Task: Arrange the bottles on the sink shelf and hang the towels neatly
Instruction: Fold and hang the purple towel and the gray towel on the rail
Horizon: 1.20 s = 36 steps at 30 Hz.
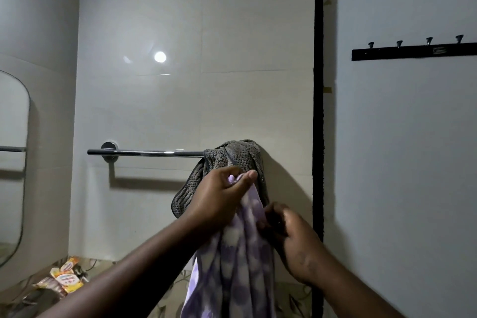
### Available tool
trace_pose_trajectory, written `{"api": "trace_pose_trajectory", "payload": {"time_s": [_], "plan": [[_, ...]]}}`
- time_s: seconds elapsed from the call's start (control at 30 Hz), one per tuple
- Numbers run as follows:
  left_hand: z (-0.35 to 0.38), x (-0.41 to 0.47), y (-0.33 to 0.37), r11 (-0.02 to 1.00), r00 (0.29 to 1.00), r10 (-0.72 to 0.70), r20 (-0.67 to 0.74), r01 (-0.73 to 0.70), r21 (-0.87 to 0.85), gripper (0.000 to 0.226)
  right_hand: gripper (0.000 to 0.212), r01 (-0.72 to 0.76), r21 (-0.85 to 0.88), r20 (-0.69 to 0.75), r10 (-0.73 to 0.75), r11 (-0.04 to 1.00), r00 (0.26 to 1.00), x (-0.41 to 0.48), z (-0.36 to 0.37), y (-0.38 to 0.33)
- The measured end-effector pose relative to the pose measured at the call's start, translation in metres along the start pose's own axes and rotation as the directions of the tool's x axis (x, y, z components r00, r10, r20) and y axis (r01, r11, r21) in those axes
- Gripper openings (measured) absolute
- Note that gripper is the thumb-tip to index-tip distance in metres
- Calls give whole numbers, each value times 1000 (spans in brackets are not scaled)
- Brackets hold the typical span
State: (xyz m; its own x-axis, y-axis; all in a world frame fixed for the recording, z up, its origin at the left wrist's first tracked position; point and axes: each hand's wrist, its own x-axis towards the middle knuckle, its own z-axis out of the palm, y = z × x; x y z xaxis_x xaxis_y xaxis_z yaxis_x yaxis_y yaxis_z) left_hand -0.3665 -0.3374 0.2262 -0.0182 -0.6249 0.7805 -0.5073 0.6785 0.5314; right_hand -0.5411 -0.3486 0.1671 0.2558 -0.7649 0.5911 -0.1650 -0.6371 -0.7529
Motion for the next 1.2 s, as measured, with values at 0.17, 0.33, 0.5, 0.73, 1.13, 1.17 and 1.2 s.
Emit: {"api": "trace_pose_trajectory", "payload": {"time_s": [0.17, 0.33, 0.5, 0.73, 1.13, 1.17, 1.2], "plan": [[2, -3, -3, 993, 989, -81, 127, 91, -75, 50, 16, -116, 15, -162, 117, 993, 980, 2, 4, 2], [8, 0, -9, 990, 990, -84, 116, 97, -104, 24, 10, -96, 355, -241, 190, 930, 952, 15, 15, -14], [13, 8, -8, 935, 991, -113, 68, 129, -329, 13, 18, -57, 354, 20, 54, 933, 998, 19, 11, -15], [1, 6, -5, 994, 993, -53, 107, 63, -88, 50, 20, -70, -475, 49, 105, 877, 993, 4, -4, 4], [1, 5, -13, 995, 993, -91, 70, 88, 42, 39, 8, -196, -422, -232, 103, 885, 967, 9, -9, 19], [4, 2, -14, 994, 991, -108, 74, 110, -23, 43, 9, -217, -240, -217, 166, 946, 962, 11, -6, 17], [6, -1, -15, 990, 989, -118, 86, 124, -68, 48, 10, -232, -60, -192, 217, 971, 957, 14, -3, 15]]}}
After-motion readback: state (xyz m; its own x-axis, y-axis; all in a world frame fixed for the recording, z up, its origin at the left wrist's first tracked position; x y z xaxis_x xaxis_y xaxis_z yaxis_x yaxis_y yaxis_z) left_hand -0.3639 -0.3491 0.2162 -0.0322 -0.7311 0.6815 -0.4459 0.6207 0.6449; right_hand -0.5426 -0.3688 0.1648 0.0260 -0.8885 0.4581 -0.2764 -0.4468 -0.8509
